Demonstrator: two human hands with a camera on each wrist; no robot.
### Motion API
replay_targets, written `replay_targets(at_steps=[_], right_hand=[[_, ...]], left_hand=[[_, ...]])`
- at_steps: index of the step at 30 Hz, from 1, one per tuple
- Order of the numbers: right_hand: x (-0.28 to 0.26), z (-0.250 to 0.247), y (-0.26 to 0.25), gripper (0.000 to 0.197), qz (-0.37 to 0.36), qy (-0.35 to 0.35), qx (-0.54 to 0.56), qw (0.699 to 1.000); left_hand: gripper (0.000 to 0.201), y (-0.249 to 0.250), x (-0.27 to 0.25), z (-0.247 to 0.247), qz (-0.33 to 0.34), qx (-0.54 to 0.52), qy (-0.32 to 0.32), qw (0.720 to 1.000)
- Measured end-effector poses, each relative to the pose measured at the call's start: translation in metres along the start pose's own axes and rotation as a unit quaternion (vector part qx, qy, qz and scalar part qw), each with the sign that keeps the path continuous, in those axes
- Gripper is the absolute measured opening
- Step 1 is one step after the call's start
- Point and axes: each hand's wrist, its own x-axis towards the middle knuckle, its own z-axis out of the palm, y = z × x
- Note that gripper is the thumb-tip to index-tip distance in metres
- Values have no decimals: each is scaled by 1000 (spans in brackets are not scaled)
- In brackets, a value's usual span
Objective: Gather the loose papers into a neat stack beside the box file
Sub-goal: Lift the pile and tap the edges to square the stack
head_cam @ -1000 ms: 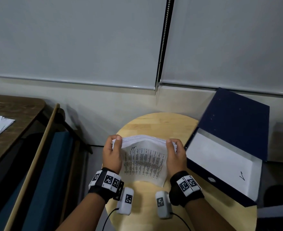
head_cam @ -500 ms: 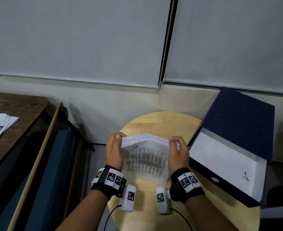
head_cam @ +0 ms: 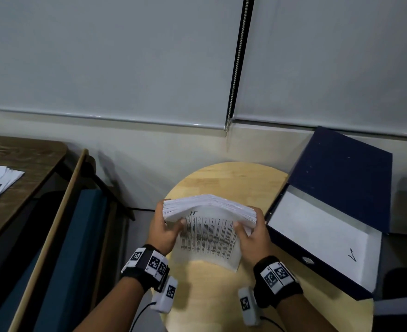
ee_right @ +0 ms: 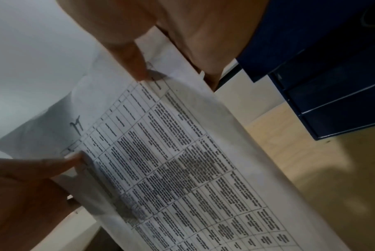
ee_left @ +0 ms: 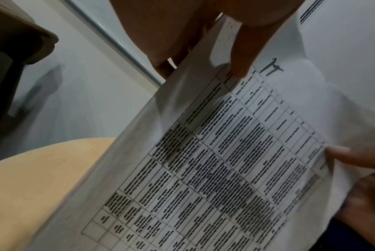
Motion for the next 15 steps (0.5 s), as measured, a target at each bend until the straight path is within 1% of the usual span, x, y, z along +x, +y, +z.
replay_targets(at_steps=[2, 5, 7, 8, 9, 11, 12, 14, 15], right_hand=[[0, 2, -3, 40, -15, 24, -15, 999], [1, -1, -12, 30, -37, 45, 9, 998], [0, -5, -11, 30, -21, 38, 7, 999], [0, -5, -6, 31, -7, 30, 1, 1000], [-1, -3, 1, 36, 22, 17, -11, 1000], [-6, 2, 16, 56, 78, -20, -41, 996], [-6, 4, 24, 62, 96, -33, -49, 994], [-5, 8, 29, 63, 104, -33, -45, 993], [-5, 9, 24, 63, 107, -25, -35, 993]], left_hand=[[35, 7, 2, 7, -1, 16, 15, 1000], [34, 13, 4, 12, 17, -1, 35, 999], [38, 7, 1, 10, 16, -6, 28, 999], [41, 2, -2, 9, 5, -5, 16, 1000], [45, -6, -6, 7, -13, 11, 2, 1000], [56, -24, -11, 2, -46, 59, -23, 997], [60, -29, -12, 2, -59, 72, -29, 995], [61, -34, -11, 4, -61, 95, -22, 993], [59, -31, -9, 7, -54, 106, -15, 993]])
